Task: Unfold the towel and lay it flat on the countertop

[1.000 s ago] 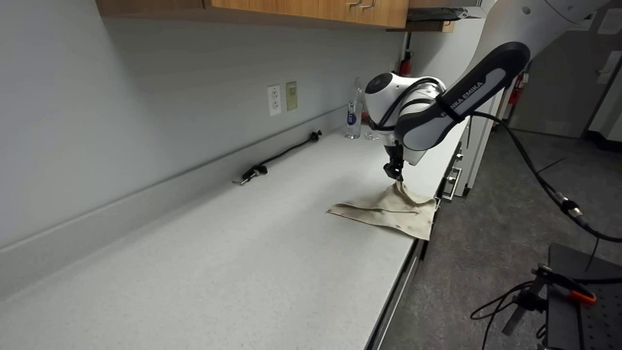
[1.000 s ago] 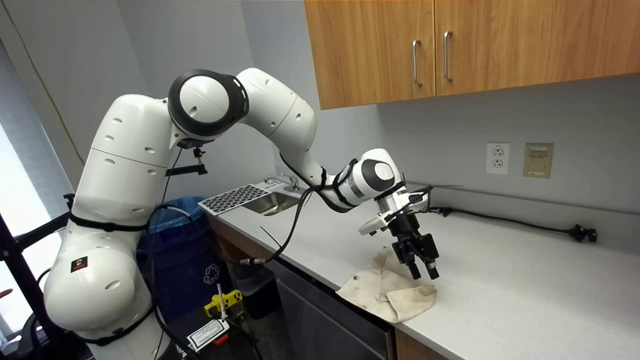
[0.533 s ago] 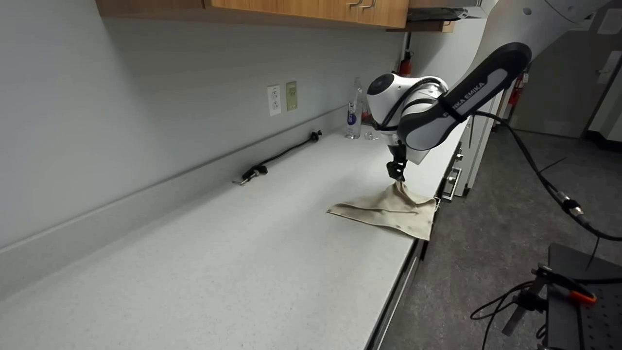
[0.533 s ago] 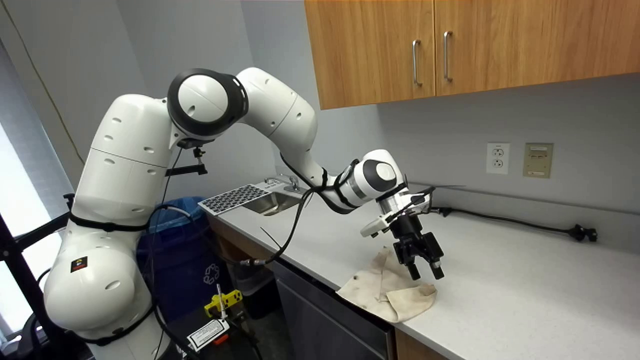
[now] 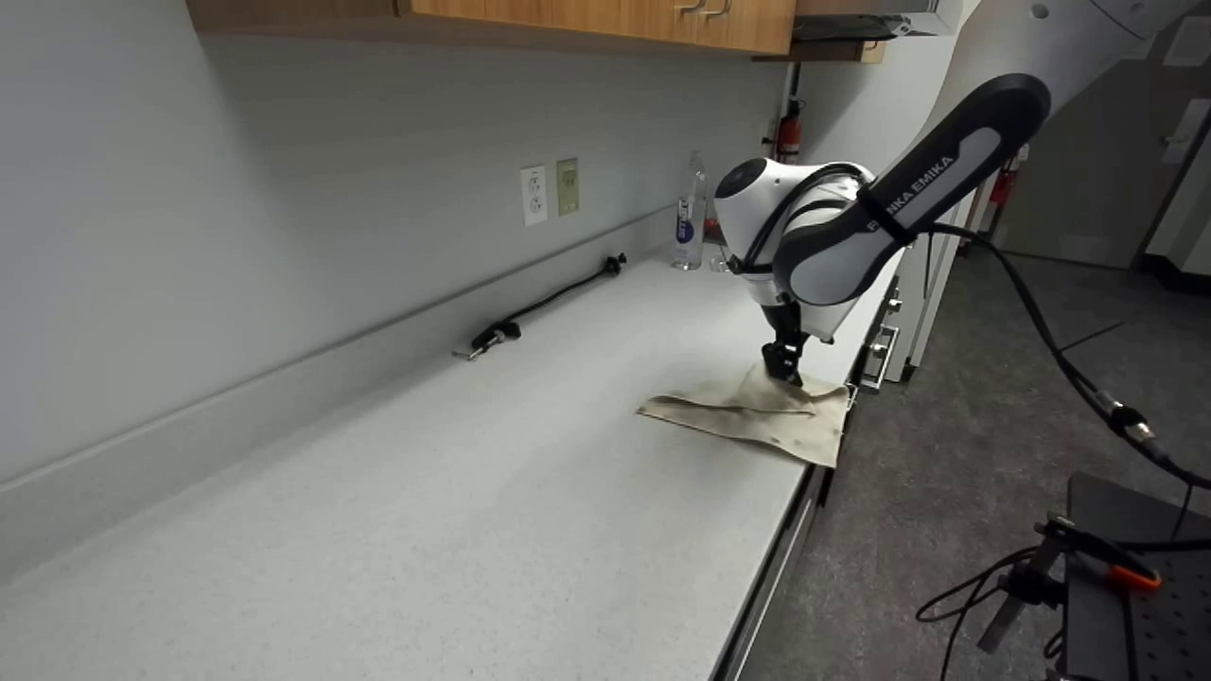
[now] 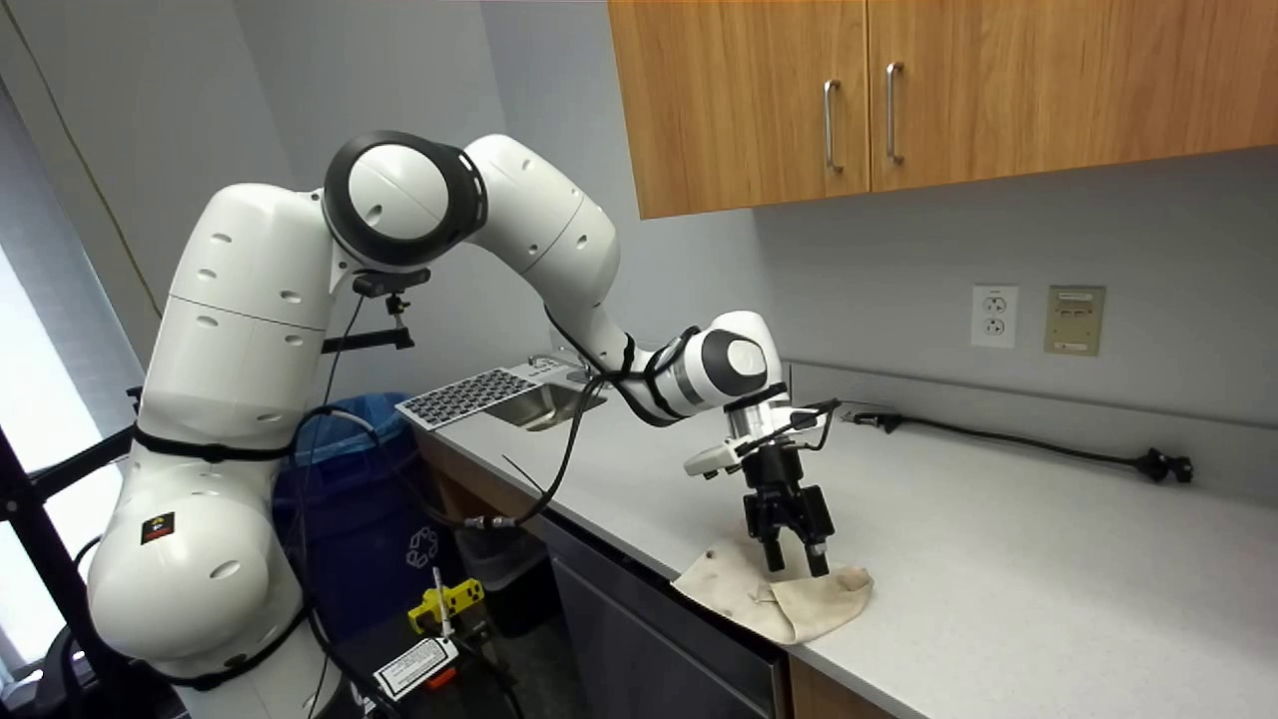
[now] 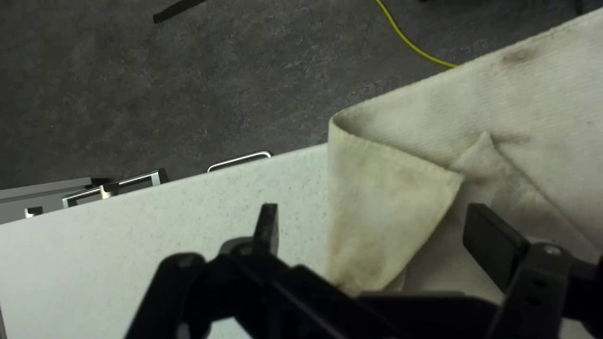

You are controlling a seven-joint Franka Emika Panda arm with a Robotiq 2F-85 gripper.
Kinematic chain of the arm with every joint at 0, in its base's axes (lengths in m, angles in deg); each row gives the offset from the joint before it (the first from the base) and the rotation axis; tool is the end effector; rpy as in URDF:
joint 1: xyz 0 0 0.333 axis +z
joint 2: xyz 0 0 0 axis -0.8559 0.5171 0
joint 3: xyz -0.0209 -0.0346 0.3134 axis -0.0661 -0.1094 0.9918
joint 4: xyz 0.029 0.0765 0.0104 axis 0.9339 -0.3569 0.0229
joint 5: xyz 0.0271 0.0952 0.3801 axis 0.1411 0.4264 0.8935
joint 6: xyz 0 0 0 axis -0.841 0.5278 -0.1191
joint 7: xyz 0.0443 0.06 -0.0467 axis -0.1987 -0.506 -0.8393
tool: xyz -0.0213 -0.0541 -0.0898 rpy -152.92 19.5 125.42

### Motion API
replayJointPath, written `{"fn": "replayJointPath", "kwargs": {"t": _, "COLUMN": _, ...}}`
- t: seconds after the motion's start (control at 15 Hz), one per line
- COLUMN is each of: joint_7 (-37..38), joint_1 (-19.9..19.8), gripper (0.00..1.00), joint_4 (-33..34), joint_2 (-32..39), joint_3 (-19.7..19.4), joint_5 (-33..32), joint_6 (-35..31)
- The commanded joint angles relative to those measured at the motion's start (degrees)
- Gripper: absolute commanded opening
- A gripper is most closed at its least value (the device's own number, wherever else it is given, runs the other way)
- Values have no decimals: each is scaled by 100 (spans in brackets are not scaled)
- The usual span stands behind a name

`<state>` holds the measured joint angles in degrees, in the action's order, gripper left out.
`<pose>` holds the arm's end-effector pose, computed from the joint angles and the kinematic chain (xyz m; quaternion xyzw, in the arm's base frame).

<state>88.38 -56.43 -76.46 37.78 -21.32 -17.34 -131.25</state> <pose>0.5896 -0.1053 0.2017 0.9578 -0.0893 -0.1034 0.2530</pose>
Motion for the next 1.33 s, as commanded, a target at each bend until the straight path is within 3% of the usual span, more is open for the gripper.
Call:
{"fn": "replayJointPath", "kwargs": {"t": 0.0, "joint_7": -255, "joint_1": -67, "gripper": 100, "joint_4": -201, "joint_2": -91, "joint_3": 65, "joint_5": 204, "joint_6": -2}}
{"fn": "replayJointPath", "kwargs": {"t": 0.87, "joint_7": -26, "joint_1": -88, "gripper": 100, "joint_4": 180, "joint_2": 232, "joint_3": -215, "joint_5": 94, "joint_6": 18}}
{"fn": "replayJointPath", "kwargs": {"t": 1.27, "joint_7": -50, "joint_1": 16, "gripper": 100, "joint_4": -179, "joint_2": 66, "joint_3": -135, "joint_5": 101, "joint_6": 115}}
